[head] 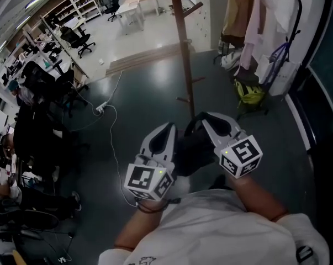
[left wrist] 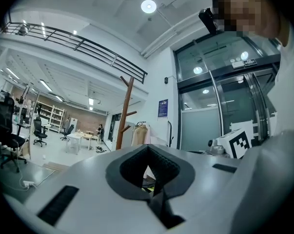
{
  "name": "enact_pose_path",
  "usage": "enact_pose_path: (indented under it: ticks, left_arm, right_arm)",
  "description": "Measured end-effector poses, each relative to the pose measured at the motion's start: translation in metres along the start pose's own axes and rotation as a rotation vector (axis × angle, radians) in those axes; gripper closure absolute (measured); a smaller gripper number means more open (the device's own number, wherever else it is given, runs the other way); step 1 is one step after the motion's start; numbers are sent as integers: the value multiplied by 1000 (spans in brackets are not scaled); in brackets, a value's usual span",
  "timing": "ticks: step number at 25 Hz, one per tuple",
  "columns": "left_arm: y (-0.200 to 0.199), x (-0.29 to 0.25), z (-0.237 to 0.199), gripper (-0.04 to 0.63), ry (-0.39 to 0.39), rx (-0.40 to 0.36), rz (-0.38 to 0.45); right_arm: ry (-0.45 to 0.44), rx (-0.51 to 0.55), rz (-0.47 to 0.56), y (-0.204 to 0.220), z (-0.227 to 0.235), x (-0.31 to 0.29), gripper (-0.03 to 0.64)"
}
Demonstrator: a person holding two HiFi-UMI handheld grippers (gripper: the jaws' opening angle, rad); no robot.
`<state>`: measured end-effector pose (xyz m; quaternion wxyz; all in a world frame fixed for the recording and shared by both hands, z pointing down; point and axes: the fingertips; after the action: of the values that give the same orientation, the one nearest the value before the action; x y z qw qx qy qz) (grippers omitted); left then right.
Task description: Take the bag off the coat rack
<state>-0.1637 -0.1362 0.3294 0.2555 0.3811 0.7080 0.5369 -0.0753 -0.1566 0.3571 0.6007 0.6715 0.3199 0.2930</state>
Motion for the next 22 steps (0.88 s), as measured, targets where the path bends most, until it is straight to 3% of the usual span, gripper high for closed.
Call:
enact_pose_path:
  ticks: [10, 22]
  left_arm:
    - [50, 3, 11, 589, 11, -14, -4]
    - [74, 7, -3, 589, -36, -1, -8]
  right_arm:
    - [-10, -11, -26, 53, -27, 17, 594]
    - [28, -14, -27, 68, -25, 23, 594]
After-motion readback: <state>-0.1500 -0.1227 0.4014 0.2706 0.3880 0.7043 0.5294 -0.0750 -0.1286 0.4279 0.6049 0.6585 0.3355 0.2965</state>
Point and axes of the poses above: the fingertips, and each gripper's own axes: x backward along the fingers, z to its right, y out of its underside, and after that the axes turned 9 degrees about x, right-handed
